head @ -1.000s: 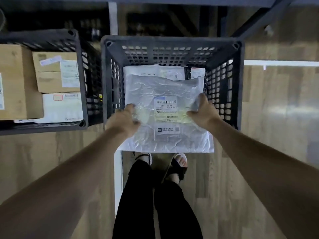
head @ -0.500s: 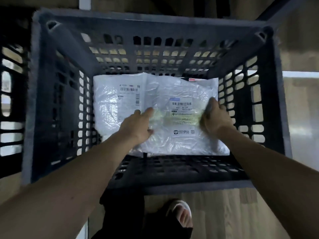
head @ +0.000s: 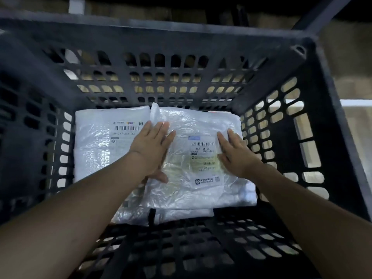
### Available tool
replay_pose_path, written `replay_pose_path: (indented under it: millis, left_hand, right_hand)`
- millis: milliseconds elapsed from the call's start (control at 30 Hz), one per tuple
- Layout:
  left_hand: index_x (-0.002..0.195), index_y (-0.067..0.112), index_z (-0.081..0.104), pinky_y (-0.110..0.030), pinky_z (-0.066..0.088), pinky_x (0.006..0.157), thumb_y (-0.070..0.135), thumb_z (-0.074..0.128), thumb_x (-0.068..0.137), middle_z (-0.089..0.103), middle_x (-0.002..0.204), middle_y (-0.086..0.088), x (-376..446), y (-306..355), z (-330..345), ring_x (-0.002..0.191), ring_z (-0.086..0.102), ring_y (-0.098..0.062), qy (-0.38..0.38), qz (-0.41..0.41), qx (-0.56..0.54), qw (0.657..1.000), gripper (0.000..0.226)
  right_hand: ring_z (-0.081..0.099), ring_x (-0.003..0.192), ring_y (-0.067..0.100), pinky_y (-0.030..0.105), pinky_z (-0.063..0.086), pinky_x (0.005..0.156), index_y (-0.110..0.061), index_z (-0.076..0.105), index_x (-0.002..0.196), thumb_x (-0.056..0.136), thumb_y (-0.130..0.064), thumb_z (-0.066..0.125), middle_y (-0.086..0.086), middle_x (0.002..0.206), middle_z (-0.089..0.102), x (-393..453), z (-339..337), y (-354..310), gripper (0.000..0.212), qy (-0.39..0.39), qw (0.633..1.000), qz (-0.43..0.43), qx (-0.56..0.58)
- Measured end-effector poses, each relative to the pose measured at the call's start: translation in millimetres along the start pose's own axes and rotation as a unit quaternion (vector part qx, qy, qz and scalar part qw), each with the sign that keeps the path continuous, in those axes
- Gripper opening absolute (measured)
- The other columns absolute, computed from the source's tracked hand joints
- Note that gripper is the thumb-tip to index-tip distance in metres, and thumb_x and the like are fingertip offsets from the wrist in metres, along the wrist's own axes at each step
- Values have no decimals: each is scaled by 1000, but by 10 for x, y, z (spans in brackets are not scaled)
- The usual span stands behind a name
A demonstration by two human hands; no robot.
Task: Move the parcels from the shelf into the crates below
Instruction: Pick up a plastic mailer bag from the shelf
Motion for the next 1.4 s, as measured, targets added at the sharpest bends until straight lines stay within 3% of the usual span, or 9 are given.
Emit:
replay_pose_path:
  millis: [167, 333, 433, 533, 667, 900, 1067, 1200, 1400]
  left_hand:
    - [144, 7, -24, -50, -8, 115, 92, 35, 61, -21, 153, -20, 178, -11, 24, 143, -16, -33, -13, -14, 2, 1000, 134]
    - [146, 9, -20, -50, -4, 115, 90, 44, 60, -19, 155, -18, 112, -34, -40, 144, -13, -31, -20, -18, -27, 999, 135]
    - [146, 7, -21, -49, -1, 117, 86, 51, 61, -17, 154, -21, 26, 37, -191, 144, -8, -35, -6, -14, -57, 998, 136]
    - [143, 13, -29, -47, -5, 116, 84, 56, 58, -27, 151, -20, -58, 144, -270, 142, -14, -37, 26, 7, -92, 995, 139]
    - [141, 13, -31, -47, -5, 117, 81, 54, 65, -35, 146, -22, -37, 367, -160, 140, -19, -41, 17, 38, -50, 998, 133]
    - [145, 16, -25, -49, 0, 117, 79, 58, 64, -31, 149, -21, 48, 336, -96, 142, -15, -38, 10, 35, -66, 997, 132]
    - [150, 24, -8, -45, 6, 115, 78, 65, 57, -14, 157, -12, 48, 183, -356, 144, 0, -34, 60, 22, -161, 985, 130]
    - [148, 22, -15, -48, 3, 117, 75, 69, 55, -22, 155, -13, 134, 129, -263, 144, -10, -33, 46, 3, -158, 986, 136]
    - [148, 18, -15, -49, 5, 116, 68, 61, 73, -17, 155, -16, -93, 123, -232, 144, -6, -35, 19, -9, -121, 992, 118]
  right_hand:
    - [-18, 144, 27, 40, -2, 117, -25, -13, 150, 103, -37, 19, 10, 157, -21, 219, -61, 15, 59, 13, 1000, 6, -9]
    - [-10, 146, 29, 44, 6, 118, -25, -10, 151, 102, -40, 26, 12, 158, -14, 210, -169, 4, 62, 11, 999, 0, -44]
    - [-8, 146, 32, 45, 9, 116, -24, -11, 151, 96, -46, 43, 13, 158, -15, 65, -294, -131, 80, 7, 993, -42, -111]
    - [-11, 145, 33, 46, 10, 116, -27, -19, 148, 83, -58, 59, 15, 155, -25, -165, -157, -218, 107, -52, 979, -88, -174]
    - [-17, 144, 36, 45, 7, 117, -24, -28, 145, 76, -61, 65, 19, 150, -33, -210, 142, -172, 121, -77, 971, -68, -218]
    - [-14, 143, 41, 48, 8, 118, -19, -29, 144, 79, -64, 60, 24, 149, -32, -105, 191, -207, 119, -61, 967, -31, -246]
    - [-1, 145, 37, 49, 11, 118, -18, 14, 146, 74, -51, 73, 16, 157, -3, -62, -204, -335, 98, 19, 977, -65, -202]
    - [2, 145, 35, 47, 12, 118, -13, 3, 149, 71, -44, 78, 15, 158, -4, 45, -168, -355, 112, 19, 984, -49, -169]
    - [-2, 146, 32, 46, 6, 117, -17, -4, 150, 80, -45, 70, 12, 158, -10, -131, -202, -310, 106, -10, 983, -19, -181]
Point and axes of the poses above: each hand's wrist, its own x-axis towards the middle knuckle, its own z-axis out of the palm, y = z × x, the point moved 10 cm from there along x, towards the middle knuckle
